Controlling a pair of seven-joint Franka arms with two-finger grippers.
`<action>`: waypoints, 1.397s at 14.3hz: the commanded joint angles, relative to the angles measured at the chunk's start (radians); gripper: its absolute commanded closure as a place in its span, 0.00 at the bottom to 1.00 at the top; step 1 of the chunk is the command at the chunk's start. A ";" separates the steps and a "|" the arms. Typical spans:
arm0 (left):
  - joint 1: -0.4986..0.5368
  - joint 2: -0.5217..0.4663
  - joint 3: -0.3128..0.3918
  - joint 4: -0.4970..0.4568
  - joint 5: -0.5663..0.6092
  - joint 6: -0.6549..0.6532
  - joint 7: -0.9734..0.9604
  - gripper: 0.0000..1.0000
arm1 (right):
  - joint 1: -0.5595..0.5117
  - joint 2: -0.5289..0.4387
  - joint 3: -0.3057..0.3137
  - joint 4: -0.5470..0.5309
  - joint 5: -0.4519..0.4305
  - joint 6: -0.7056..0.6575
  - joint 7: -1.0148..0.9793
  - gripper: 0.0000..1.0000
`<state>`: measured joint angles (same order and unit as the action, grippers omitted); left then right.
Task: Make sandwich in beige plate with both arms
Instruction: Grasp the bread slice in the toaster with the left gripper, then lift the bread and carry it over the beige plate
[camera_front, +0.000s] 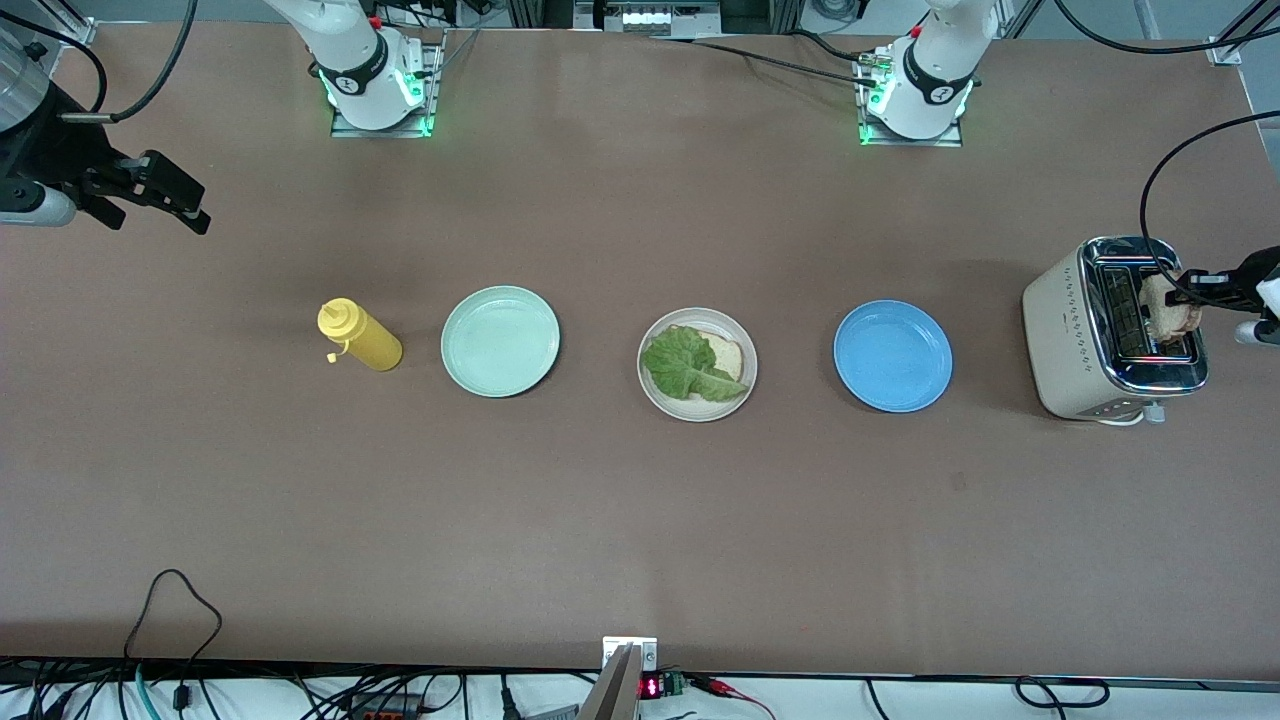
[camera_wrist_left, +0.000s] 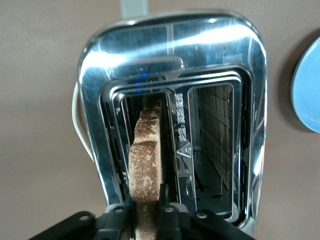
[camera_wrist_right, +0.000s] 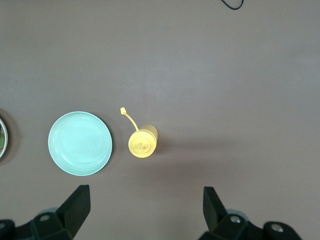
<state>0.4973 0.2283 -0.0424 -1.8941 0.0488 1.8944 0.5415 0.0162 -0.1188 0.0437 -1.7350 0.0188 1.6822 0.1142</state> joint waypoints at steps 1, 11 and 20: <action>0.015 -0.029 -0.014 -0.003 0.019 -0.035 0.020 0.99 | 0.027 -0.010 -0.022 -0.014 0.013 0.002 -0.027 0.00; -0.014 -0.029 -0.153 0.426 0.020 -0.581 0.041 0.99 | 0.041 0.008 -0.050 0.009 -0.007 0.002 -0.133 0.00; -0.057 0.028 -0.471 0.425 -0.231 -0.632 -0.286 1.00 | 0.031 0.014 -0.050 0.020 -0.008 -0.002 -0.140 0.00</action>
<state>0.4613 0.2031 -0.4850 -1.4893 -0.0952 1.2767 0.3433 0.0465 -0.1101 -0.0009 -1.7306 0.0172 1.6866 -0.0082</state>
